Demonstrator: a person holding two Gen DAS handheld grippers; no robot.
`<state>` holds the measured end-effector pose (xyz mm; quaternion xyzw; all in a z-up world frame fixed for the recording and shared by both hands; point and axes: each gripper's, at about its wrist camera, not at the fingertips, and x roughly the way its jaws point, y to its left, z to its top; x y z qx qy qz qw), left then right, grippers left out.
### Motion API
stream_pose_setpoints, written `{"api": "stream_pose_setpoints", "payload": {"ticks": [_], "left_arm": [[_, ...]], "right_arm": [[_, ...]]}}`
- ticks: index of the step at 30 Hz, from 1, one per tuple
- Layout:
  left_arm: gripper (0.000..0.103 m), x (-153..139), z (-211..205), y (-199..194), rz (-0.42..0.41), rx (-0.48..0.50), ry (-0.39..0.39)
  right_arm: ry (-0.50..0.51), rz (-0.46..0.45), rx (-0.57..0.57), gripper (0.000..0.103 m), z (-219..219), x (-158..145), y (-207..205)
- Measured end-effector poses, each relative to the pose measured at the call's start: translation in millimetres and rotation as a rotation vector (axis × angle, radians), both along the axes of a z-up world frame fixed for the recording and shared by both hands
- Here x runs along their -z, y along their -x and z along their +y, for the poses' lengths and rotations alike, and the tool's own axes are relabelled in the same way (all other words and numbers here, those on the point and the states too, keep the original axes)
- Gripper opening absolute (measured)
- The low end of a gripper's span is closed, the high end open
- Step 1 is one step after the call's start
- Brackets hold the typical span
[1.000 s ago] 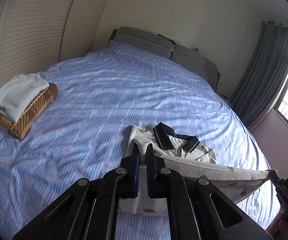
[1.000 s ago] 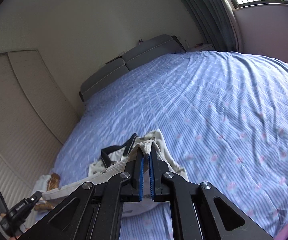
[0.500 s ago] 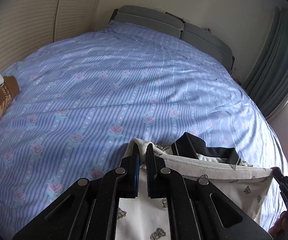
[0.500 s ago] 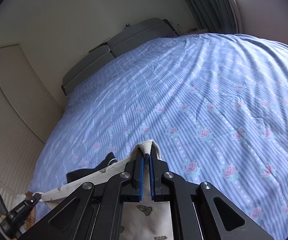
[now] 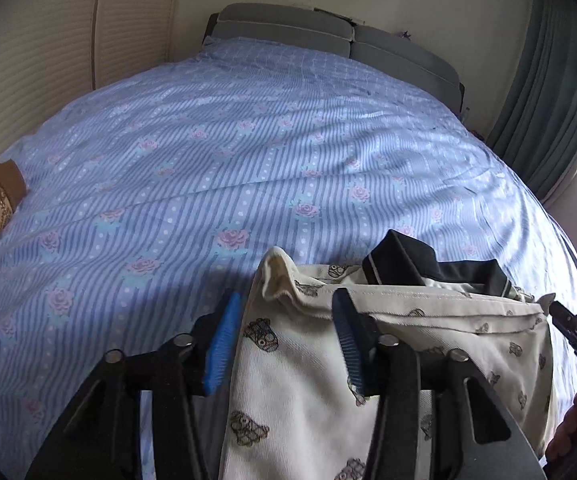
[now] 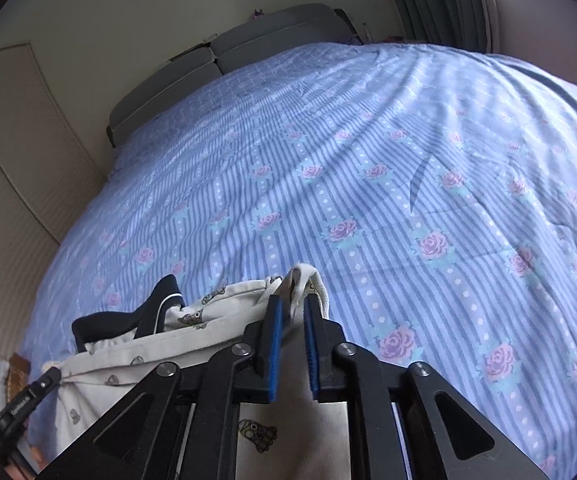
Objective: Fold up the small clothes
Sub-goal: 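Lift the held hem with both tools and fold it toward the collar, then lay the folded hem over the collar and open both tools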
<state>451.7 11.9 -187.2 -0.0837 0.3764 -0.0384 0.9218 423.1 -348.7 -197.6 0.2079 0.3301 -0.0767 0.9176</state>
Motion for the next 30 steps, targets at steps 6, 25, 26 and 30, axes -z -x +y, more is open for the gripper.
{"api": "stream_pose_setpoints", "payload": {"ticks": [6,25,26,30], "left_arm": [[0.053,-7.4,-36.7,25.2,-0.009,0.138,-0.043],[0.053,16.2,-55.6,-52.6,0.094,0.179,-0.098],[0.053,14.2,-53.2,-56.9,0.088,0.17,-0.098],[0.053,12.8,-42.8,-74.2,0.096,0.142,-0.076]], "right_arm": [[0.115,-0.032,-0.171,0.045,61.1,-18.3,15.1],[0.171,0.114,-0.366,0.045,129.8,16.3,-50.0],[0.176,0.104,-0.358,0.045,128.9,13.4,-54.8],[0.188,0.071,-0.332,0.045,119.3,4.5,-73.9]]}}
